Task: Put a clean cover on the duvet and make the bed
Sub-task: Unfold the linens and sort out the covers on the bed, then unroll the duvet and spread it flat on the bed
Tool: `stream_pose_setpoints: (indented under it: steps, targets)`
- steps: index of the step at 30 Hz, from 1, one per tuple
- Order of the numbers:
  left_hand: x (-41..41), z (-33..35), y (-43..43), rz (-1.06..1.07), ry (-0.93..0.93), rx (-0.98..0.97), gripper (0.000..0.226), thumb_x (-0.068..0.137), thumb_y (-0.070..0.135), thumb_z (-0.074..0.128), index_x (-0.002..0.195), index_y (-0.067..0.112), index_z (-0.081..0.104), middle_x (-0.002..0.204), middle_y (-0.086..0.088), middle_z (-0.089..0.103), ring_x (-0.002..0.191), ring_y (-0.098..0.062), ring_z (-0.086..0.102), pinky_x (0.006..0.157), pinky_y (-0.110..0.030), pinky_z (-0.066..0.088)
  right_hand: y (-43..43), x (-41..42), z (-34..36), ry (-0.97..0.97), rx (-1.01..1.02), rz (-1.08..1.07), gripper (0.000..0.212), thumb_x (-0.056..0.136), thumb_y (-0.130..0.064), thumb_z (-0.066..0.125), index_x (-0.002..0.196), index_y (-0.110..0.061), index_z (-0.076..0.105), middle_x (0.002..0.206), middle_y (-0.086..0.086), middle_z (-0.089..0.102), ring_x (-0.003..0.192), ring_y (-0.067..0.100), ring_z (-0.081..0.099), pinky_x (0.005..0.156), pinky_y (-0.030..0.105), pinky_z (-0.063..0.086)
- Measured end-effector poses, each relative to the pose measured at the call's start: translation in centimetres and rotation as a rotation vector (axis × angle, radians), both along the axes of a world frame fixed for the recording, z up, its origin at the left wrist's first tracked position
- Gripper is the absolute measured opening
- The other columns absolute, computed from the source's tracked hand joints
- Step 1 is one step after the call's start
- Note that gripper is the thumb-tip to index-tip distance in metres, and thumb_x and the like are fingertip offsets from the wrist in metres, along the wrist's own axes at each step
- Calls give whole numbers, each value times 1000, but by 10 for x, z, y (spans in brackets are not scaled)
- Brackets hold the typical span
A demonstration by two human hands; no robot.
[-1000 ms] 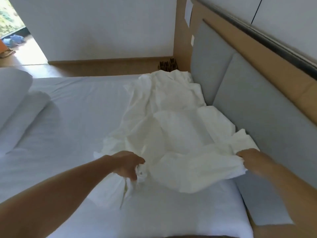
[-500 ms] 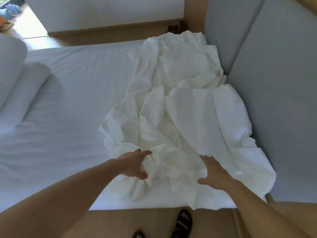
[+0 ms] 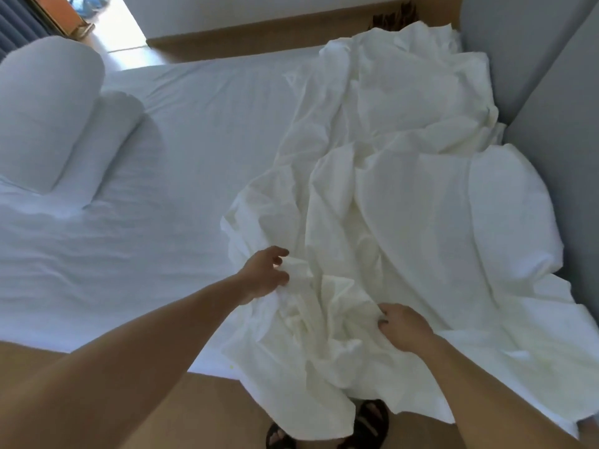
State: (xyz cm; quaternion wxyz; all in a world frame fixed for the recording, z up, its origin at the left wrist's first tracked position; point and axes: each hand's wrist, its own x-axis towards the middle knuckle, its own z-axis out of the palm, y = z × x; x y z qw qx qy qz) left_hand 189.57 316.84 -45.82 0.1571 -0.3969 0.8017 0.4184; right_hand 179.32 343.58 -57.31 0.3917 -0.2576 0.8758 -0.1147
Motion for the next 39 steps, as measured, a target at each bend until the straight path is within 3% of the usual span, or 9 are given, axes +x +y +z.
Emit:
stream_pose_setpoints:
  steps: [5, 10, 15, 19, 21, 25, 28, 32, 39]
  targets:
    - [-6, 9, -10, 217, -13, -54, 54, 83, 9, 66, 136, 12, 55, 124, -8, 60, 98, -22, 62, 70, -24, 49, 60, -80, 63, 125, 226, -42, 18, 91, -30, 51, 82, -23, 64, 86, -3, 62, 82, 20, 60, 66, 28, 42]
    - [-26, 41, -1, 363, 128, 46, 36, 84, 5, 63, 119, 12, 66, 98, -5, 67, 74, -18, 62, 57, -24, 48, 132, -129, 116, 163, 629, 14, 21, 93, -32, 48, 79, -25, 60, 82, -7, 60, 80, 12, 61, 77, 26, 52]
    - [-65, 68, 56, 315, 367, 373, 29, 81, -1, 61, 105, 13, 69, 96, -9, 68, 84, -23, 64, 86, -39, 54, 94, -74, 125, -180, 631, 166, 11, 85, -19, 63, 80, -16, 53, 72, 0, 55, 53, 11, 56, 45, 19, 42]
    - [-78, 74, 58, 139, 341, 216, 32, 90, 2, 56, 118, 17, 64, 103, 1, 61, 88, -17, 58, 72, -21, 48, 61, -61, 108, -152, 430, 136, 35, 84, -39, 66, 109, -15, 64, 98, -1, 57, 95, 20, 64, 62, 20, 44]
    - [-70, 70, 45, 95, 226, 112, 33, 92, 8, 57, 123, 19, 60, 111, 0, 57, 96, -17, 56, 75, -20, 45, 35, -60, 120, -72, 267, 93, 50, 92, -40, 58, 136, -17, 53, 135, 3, 50, 127, 22, 52, 91, 26, 46]
    - [-53, 70, 14, 233, 137, 259, 15, 85, 12, 62, 77, 19, 52, 83, -5, 49, 86, -25, 48, 76, -38, 43, -28, -61, 160, -70, -27, -12, 64, 98, -40, 54, 155, -22, 30, 161, 3, 27, 142, 21, 36, 112, 32, 31]
    - [-42, 87, -9, 226, 173, 234, 4, 91, 21, 61, 94, 19, 60, 103, -6, 55, 98, -22, 53, 96, -39, 48, -70, -56, 182, -17, -108, 18, 65, 99, -41, 53, 155, -21, 28, 161, 3, 27, 143, 22, 35, 114, 34, 30]
    - [-7, 119, -48, 117, 161, 47, 49, 98, 33, 55, 145, 23, 46, 144, 1, 48, 129, -21, 48, 101, -30, 38, -128, -34, 213, 58, -124, 103, 68, 99, -43, 52, 157, -20, 23, 161, 4, 25, 145, 24, 30, 114, 38, 29]
    - [117, 171, -163, -32, 106, -362, 61, 100, 39, 49, 154, 18, 30, 161, -1, 25, 151, -20, 14, 120, -40, 22, -258, 44, 285, 208, -155, 307, 69, 98, -46, 52, 156, -20, 24, 162, 2, 24, 147, 22, 26, 118, 40, 27]
